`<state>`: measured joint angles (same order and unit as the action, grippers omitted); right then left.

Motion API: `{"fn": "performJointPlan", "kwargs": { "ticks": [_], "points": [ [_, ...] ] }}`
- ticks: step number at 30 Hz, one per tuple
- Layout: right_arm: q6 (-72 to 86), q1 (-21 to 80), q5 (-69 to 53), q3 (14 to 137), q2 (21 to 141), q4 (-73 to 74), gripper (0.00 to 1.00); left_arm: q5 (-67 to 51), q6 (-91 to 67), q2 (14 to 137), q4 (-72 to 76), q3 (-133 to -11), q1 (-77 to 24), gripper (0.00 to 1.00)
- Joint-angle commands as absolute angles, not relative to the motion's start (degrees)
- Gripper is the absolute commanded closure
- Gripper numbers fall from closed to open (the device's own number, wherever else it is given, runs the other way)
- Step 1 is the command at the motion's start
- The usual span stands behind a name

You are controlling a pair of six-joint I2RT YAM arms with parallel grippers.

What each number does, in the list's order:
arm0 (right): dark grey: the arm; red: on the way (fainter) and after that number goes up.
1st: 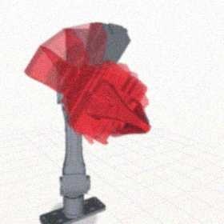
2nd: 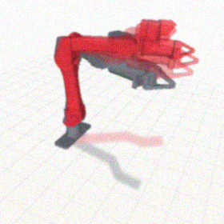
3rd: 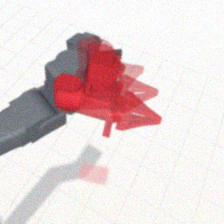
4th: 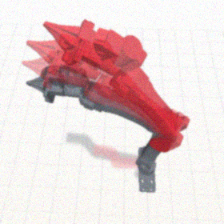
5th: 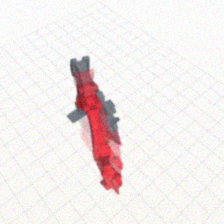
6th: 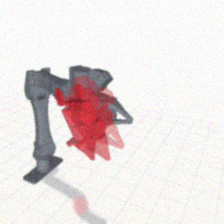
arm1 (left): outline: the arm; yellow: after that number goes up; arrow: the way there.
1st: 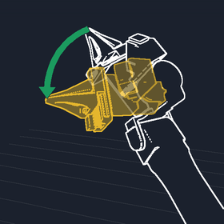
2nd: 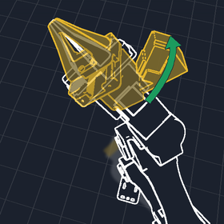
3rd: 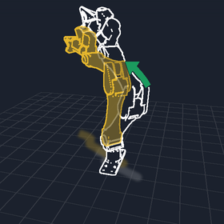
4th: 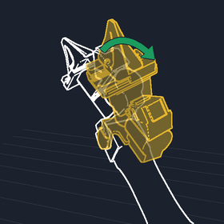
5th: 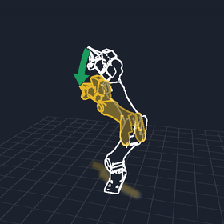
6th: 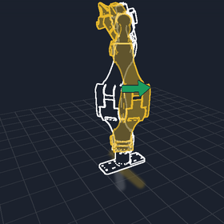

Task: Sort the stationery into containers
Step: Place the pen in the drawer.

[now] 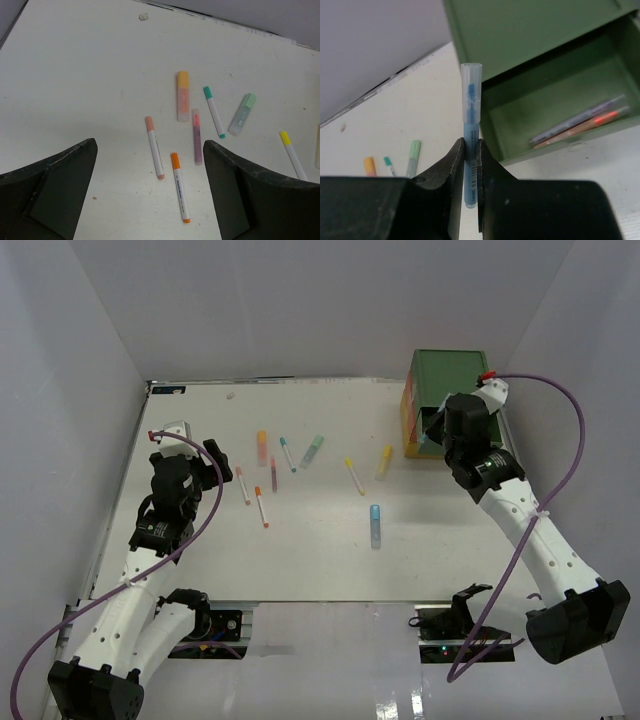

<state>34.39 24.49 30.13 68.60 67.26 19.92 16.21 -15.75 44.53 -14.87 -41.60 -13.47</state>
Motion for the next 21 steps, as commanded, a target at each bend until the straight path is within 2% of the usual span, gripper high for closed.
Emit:
{"fn": "performJointPlan", "kwargs": {
  "ticks": [1, 11, 21],
  "points": [
    [41.56, 20.41, 34.71, 64.26, 64.0, 12.86, 0.92, 15.47, -16.0, 44.38, -14.76, -41.31, -13.71, 0.02],
    [52.99, 11.69, 36.04, 55.38, 61.35, 4.84, 0.92, 14.77, -16.0, 44.47, -14.68, -41.31, -13.71, 0.02],
    [58.18, 8.53, 32.78, 55.37, 63.98, 2.11, 0.91, 14.5, -16.08, 44.47, -14.68, -41.4, -13.71, 0.02]
  ]
}}
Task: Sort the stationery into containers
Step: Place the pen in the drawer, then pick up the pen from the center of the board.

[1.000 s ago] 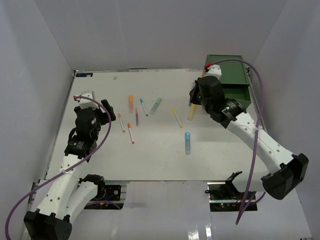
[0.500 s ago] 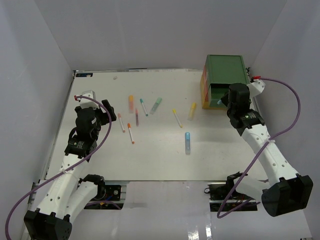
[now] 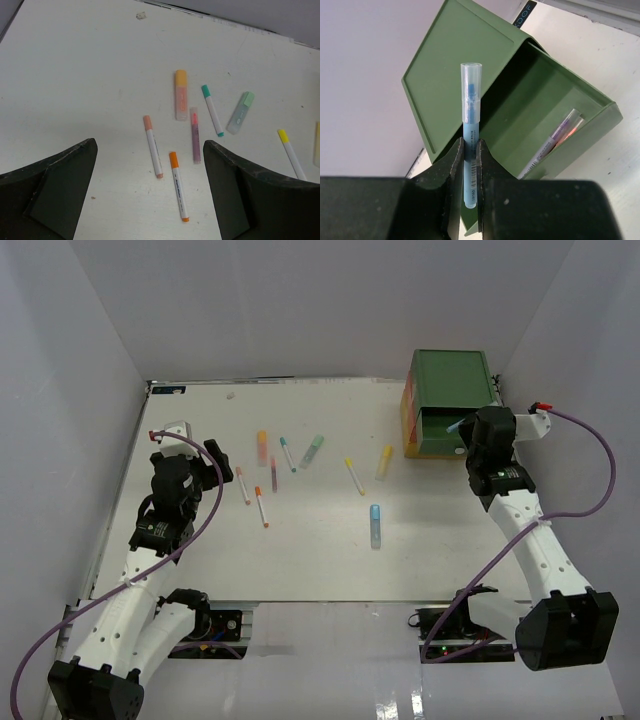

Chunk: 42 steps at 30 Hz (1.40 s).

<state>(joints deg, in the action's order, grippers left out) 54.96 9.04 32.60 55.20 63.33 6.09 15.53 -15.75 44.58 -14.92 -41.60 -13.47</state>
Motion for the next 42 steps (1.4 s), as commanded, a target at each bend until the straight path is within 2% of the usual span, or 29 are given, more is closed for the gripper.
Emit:
{"fn": "performJointPlan", "kwargs": {
  "ticks": [1, 5, 12, 16, 19, 23, 26, 29, 36, 42],
  "points": [
    [58.27, 8.44, 32.52, 55.37, 64.33, 2.11, 0.89, 14.41, -16.0, 44.47, -14.76, -41.4, -13.71, 0.02],
    [58.54, 8.26, 31.03, 55.2, 65.65, 2.02, 0.75, 14.06, -16.08, 44.74, -14.59, -41.31, -13.8, 0.02],
    [57.14, 8.17, 28.74, 54.23, 65.57, 1.67, 0.58, 13.27, -16.0, 45.44, -14.68, -41.4, -13.71, 0.02],
    [51.35, 8.17, 26.38, 54.49, 63.99, 1.58, 0.48, 10.91, -16.0, 46.84, -14.68, -41.48, -13.71, 0.02],
    [41.98, 8.17, 20.95, 55.28, 62.41, 1.58, 0.36, 8.71, -16.35, 48.25, -14.5, -41.4, -13.71, 0.02],
    [30.71, 8.17, 12.76, 54.23, 57.59, 2.46, 0.11, 2.49, -17.57, 54.12, -14.85, -43.23, -13.71, 0.02],
    [24.29, 8.17, 8.53, 51.51, 52.23, 3.34, 0.01, -2.35, -19.68, 60.63, -17.74, -46.84, -13.71, 0.02],
    [20.58, 8.17, 4.84, 48.79, 46.78, 3.78, 0.1, -3.78, -21.35, 68.07, -21.6, -51.58, -13.71, 0.02],
    [15.47, 8.17, -2.1, 41.93, 36.92, 2.55, 0.1, -6.5, -25.92, 81.82, -26.72, -60.81, -13.97, 0.02],
    [17.4, 8.17, -4.13, 35.43, 31.65, 2.46, 0.1, -1.15, -27.51, 90.51, -28.91, -65.65, -16.34, 0.02]
  ]
}}
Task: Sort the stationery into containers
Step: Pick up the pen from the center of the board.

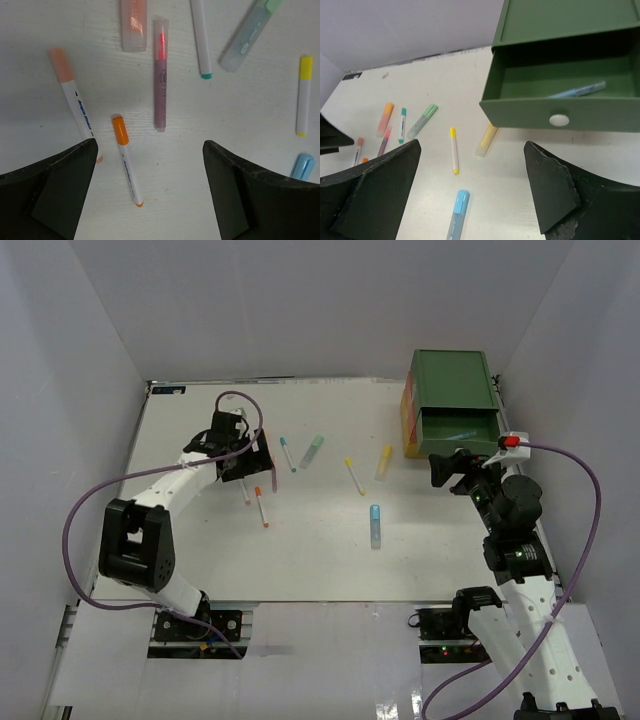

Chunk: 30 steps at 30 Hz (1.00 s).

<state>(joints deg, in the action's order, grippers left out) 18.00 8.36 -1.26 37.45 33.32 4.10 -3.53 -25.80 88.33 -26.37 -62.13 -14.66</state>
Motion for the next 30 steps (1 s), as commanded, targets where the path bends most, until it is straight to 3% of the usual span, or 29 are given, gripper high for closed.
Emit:
{"fn": "performJointPlan", "kwargs": {
  "ticks": [1, 12, 30],
  "points": [
    [17.75, 8.17, -4.91, 34.81, 31.29, 2.46, 0.1, 1.99, -27.51, 91.48, -29.44, -66.52, -16.96, 0.04],
    [17.84, 10.46, -4.66, 30.94, 27.95, 2.72, 0.1, 10.72, -27.51, 101.86, -32.87, -75.14, -22.15, 0.16],
    [16.61, 13.27, -3.25, 26.72, 27.69, 2.46, 0.09, 13.71, -26.72, 112.32, -32.78, -80.77, -23.64, 0.44]
  ]
}}
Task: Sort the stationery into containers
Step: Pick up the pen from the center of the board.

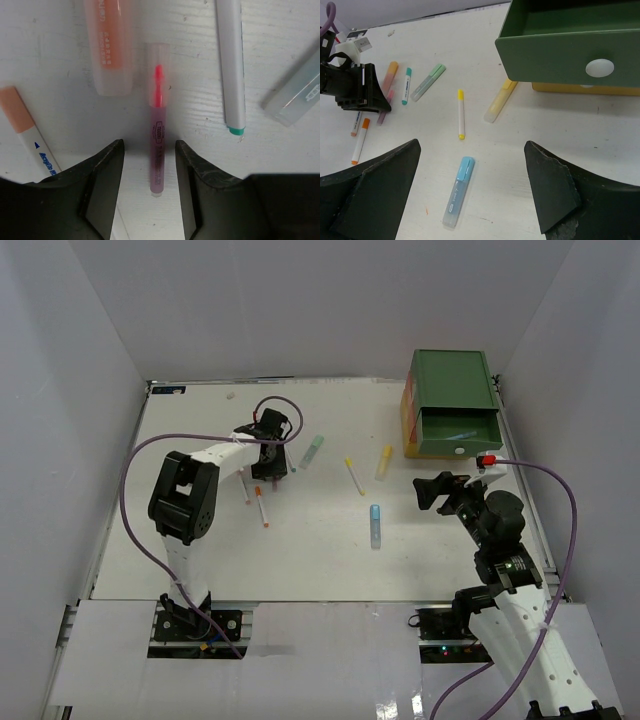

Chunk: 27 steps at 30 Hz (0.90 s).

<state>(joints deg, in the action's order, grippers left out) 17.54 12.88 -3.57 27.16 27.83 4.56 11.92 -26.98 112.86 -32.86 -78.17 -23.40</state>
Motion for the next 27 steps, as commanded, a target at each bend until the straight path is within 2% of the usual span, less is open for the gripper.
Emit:
{"fn": "performJointPlan", "kwargs": {
  "ticks": [1, 8, 19, 27],
  "points": [
    [16.61, 13.36, -3.25, 26.81, 27.86, 2.55, 0.09, 13.8, -26.54, 113.02, -32.78, -81.12, -23.73, 0.45],
    [16.35, 13.36, -3.43, 26.37, 27.95, 2.64, 0.09, 13.27, -26.28, 114.08, -32.61, -81.92, -24.17, 0.64],
    [16.08, 13.36, -5.88, 26.8, 29.44, 3.34, 0.09, 12.39, -24.35, 111.18, -29.45, -76.12, -25.05, 0.96],
    [15.47, 13.36, -16.5, 30.84, 34.52, 5.18, 0.06, 7.92, -18.82, 102.49, -26.38, -73.83, -25.4, 0.98]
  ]
}}
